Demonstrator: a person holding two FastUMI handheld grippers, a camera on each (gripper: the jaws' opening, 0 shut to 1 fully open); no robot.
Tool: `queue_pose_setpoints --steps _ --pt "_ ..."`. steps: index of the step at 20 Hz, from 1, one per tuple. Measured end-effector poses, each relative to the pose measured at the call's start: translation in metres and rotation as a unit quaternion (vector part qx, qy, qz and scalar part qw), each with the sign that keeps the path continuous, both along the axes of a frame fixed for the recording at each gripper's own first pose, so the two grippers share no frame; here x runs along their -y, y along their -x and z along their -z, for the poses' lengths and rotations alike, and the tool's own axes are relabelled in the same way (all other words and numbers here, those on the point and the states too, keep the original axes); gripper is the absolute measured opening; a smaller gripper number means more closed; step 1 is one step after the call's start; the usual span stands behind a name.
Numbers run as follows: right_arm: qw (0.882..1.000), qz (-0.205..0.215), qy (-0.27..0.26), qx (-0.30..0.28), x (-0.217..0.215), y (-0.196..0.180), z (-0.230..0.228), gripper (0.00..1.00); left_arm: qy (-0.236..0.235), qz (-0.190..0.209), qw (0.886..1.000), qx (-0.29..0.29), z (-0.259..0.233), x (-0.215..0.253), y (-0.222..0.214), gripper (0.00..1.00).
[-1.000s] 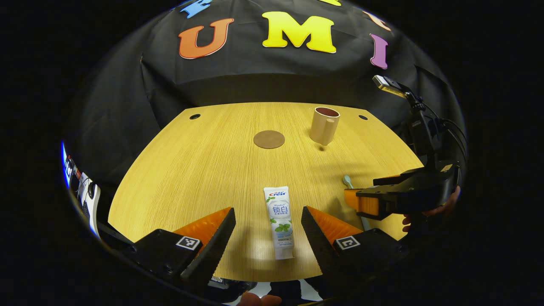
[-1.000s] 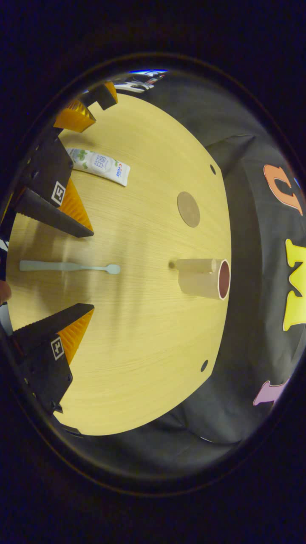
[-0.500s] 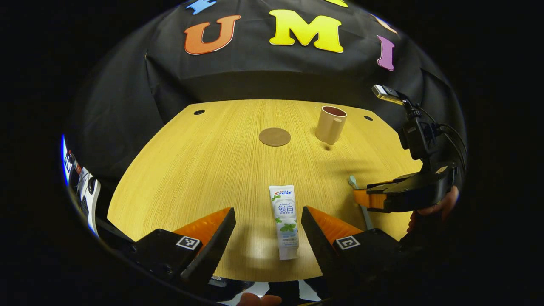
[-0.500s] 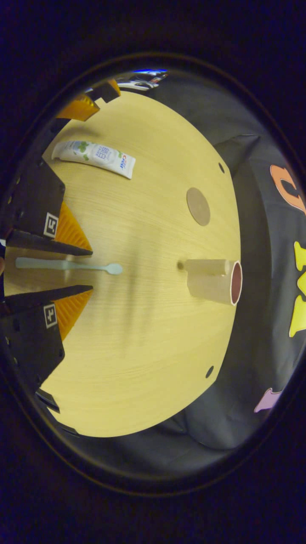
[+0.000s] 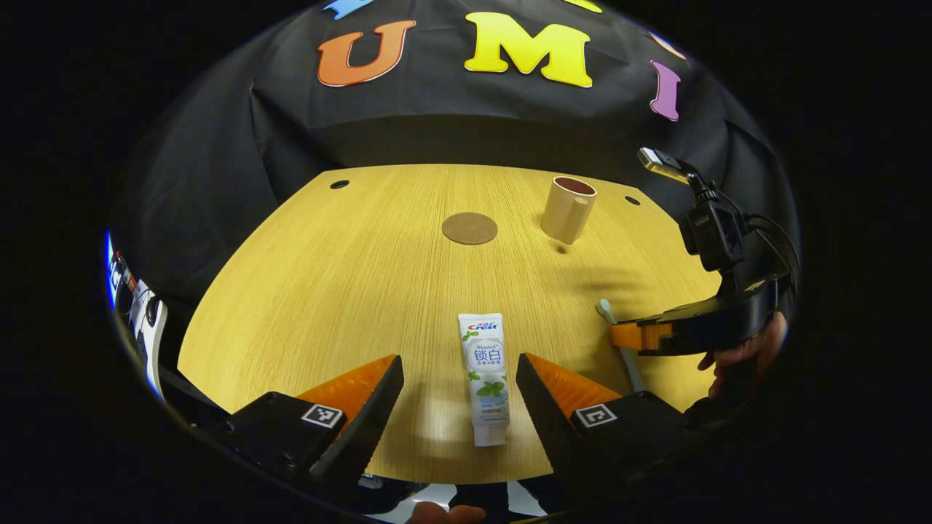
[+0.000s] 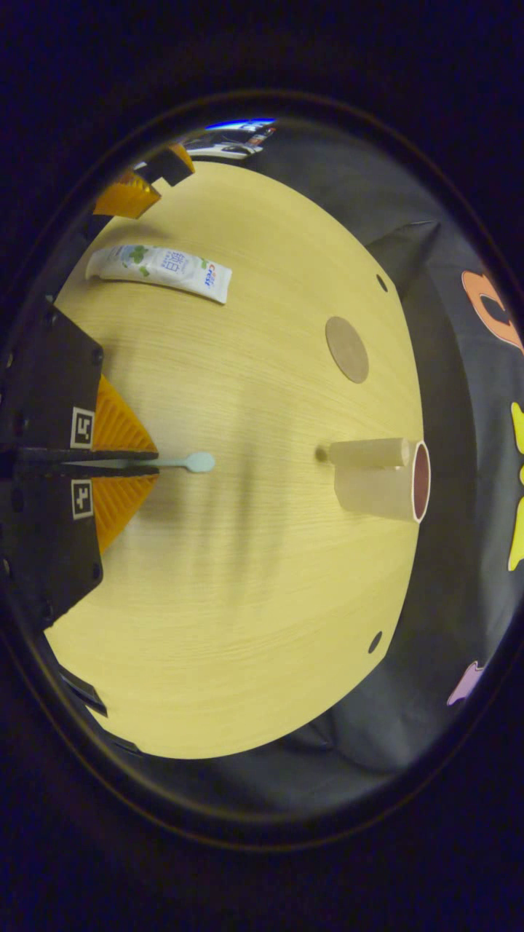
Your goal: Put the toothbrush and toothpaste on the desktop into the cup, then pick up the cup and place it on the coaster on the desktop.
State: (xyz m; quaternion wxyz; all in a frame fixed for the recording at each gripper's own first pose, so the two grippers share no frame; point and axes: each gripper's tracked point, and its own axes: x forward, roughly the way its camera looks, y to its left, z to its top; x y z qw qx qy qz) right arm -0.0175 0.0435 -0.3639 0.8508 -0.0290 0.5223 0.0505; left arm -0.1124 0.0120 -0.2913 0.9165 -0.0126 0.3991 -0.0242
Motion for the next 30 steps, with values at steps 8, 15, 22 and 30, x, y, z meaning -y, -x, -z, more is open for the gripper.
queue_pose_setpoints --steps 8,15,22,30 --pt "0.999 0.013 -0.031 0.022 0.006 0.003 -0.035 0.0 -0.009 0.019 1.0 -0.016 0.033 0.018 0.008 1.0" --pt "0.997 0.014 -0.044 0.06 0.015 -0.001 -0.072 0.0 -0.006 0.026 0.999 -0.024 0.053 0.023 0.011 0.94" --pt "0.995 0.009 -0.04 0.093 0.024 -0.002 -0.094 0.0 -0.015 0.023 0.999 0.016 0.054 0.023 0.006 0.78" --pt "0.994 0.003 -0.048 0.096 0.02 0.002 -0.102 0.0 -0.025 0.014 1.0 0.002 0.064 0.019 -0.001 0.64"
